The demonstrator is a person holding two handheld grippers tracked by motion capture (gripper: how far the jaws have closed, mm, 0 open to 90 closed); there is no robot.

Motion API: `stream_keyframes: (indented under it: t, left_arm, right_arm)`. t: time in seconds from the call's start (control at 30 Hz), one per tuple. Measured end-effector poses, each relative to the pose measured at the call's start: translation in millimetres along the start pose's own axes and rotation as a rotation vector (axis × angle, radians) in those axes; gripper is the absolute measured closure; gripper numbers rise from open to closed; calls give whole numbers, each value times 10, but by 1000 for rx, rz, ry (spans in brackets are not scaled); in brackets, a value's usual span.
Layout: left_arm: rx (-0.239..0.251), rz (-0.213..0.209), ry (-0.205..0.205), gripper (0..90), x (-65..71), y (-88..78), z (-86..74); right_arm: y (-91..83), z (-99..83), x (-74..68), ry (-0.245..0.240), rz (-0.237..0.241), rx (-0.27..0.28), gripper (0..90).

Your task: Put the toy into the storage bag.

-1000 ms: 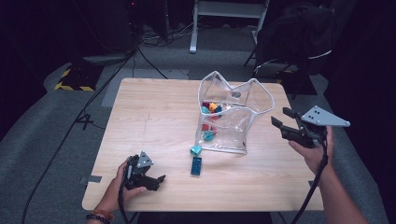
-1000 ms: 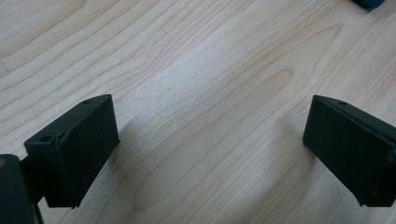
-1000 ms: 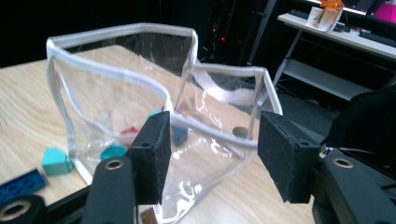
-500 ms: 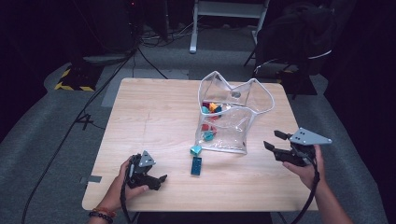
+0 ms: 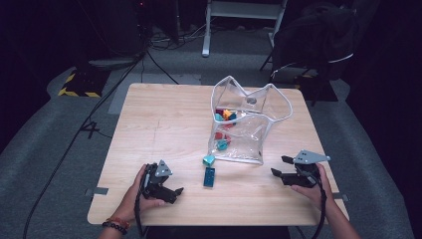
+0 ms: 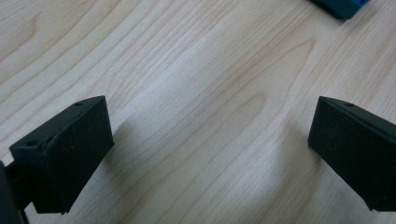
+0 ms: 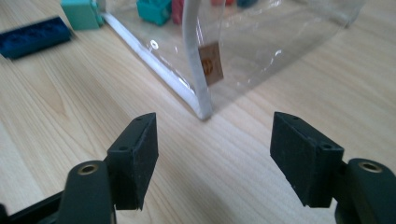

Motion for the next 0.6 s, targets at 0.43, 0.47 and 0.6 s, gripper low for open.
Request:
stream_keyframes:
  t: [0.43,0.47,0.6]
  left_arm:
    - [-29,-40,78,11,261,122,230]
    - [-27,-43,77,19,288,129,250]
    - [-13,-51,91,102,395,158,351]
  right_arm:
    - [265,-247,-60,9,11,-67,280]
    - [279,-261,-62,8,7,-74,279]
    - [304,-285,-76,29,24,-71,264]
Point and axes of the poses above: each handheld gripper's, and its own axes: y roughly forward along the jaws, z roughly out of its top, x roughly to its right, the point moved 10 cm from there along y, roughly forward along the jaws, and after that the axes turned 11 degrees about -x, right-handed, at the moved point
